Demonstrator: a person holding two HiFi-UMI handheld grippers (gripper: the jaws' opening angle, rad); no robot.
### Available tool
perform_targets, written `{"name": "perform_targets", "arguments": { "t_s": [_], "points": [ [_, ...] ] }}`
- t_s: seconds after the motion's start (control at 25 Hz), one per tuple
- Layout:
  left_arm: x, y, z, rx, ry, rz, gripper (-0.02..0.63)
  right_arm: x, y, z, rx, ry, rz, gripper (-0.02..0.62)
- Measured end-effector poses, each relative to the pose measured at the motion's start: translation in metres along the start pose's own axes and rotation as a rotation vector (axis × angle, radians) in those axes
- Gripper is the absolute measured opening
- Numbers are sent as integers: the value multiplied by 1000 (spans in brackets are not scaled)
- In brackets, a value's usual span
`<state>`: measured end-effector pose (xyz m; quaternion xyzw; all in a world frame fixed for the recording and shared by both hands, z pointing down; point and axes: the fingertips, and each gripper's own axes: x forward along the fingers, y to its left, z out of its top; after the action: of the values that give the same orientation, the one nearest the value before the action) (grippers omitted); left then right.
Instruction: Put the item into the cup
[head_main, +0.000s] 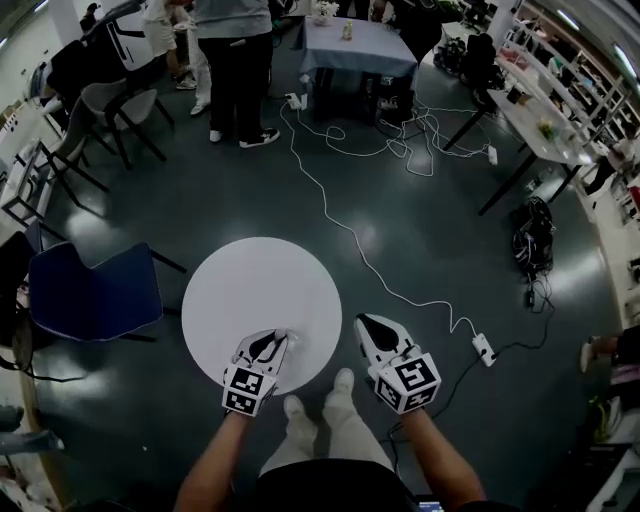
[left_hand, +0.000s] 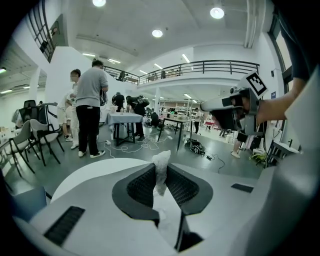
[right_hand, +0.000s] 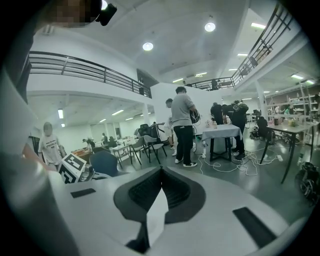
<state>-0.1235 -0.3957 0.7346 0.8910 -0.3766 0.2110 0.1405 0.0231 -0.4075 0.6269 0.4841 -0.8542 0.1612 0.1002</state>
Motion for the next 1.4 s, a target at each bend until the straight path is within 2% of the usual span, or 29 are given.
{"name": "perform_targets", "arguments": {
  "t_s": [0.48,0.76,0.96,1.16,1.4],
  "points": [
    [24,-7,-50,-26,81,-16,75,6,-4,-32,-15,64,15,15],
    [28,-5,-55,-52,99,-22,77,9,-2,-40,0,78,16,15],
    [30,1,-63,-69,114,-35,133,16,0,-42,-5,91,17,15],
    [29,-5,-52,-72,87,-33,135,9,-1,-41,-5,92,18,15],
    [25,-3,-56,-74,105,-30,166,10,5,-36,-7,88,19,15]
  ]
}}
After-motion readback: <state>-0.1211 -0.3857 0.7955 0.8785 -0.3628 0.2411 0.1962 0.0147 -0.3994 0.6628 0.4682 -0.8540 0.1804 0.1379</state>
